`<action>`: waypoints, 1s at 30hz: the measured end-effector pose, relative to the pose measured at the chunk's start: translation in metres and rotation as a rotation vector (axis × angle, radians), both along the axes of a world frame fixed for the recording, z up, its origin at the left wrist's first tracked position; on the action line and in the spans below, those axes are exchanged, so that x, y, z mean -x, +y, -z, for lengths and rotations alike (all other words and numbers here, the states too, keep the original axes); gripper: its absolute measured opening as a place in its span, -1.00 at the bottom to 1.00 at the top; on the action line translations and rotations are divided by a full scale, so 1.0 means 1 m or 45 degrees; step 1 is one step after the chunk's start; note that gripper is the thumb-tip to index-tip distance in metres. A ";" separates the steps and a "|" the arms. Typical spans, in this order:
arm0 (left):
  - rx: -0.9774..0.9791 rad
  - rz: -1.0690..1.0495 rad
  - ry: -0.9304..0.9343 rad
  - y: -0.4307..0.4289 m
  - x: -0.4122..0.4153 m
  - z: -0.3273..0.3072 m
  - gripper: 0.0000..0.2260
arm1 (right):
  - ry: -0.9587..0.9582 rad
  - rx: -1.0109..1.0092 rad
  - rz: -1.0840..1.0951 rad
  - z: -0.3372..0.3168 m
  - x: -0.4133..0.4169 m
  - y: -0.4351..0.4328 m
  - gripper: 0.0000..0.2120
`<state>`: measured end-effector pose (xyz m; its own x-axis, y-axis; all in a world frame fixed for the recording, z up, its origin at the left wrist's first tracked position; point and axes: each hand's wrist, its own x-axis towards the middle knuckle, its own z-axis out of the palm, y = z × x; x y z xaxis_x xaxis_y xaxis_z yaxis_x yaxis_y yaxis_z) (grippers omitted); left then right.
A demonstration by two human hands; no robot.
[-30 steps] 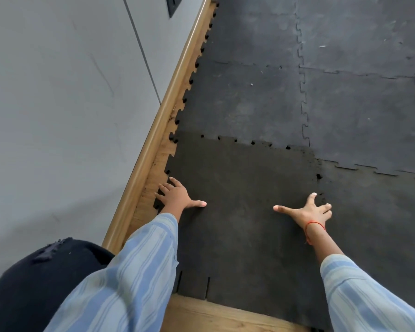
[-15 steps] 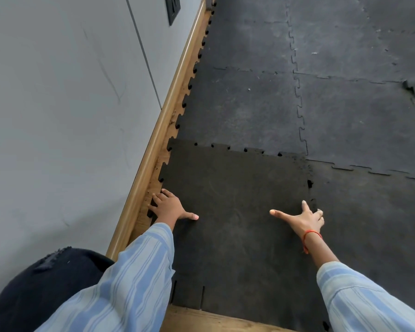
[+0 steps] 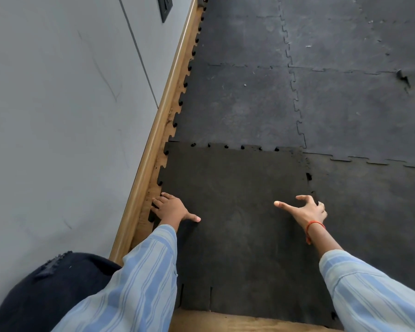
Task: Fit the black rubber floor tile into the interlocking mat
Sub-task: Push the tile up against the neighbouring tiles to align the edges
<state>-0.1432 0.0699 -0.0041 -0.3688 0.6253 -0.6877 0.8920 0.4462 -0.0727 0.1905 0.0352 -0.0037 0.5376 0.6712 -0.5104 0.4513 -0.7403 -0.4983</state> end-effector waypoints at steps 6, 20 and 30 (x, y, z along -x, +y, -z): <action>0.034 -0.077 -0.132 0.008 -0.006 0.008 0.27 | -0.058 0.044 0.078 -0.001 0.010 0.005 -0.30; 0.021 0.367 -0.083 0.070 -0.015 0.012 0.27 | -0.560 0.155 -0.767 -0.002 0.016 0.116 0.24; -0.033 0.364 -0.093 0.071 -0.014 0.018 0.26 | -0.521 0.245 -0.982 -0.012 -0.035 0.151 0.31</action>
<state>-0.1296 0.1411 -0.0222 -0.1252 0.7147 -0.6882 0.9843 0.1767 0.0044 0.2250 0.1862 0.0087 0.1366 0.8438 -0.5190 0.9735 -0.2113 -0.0873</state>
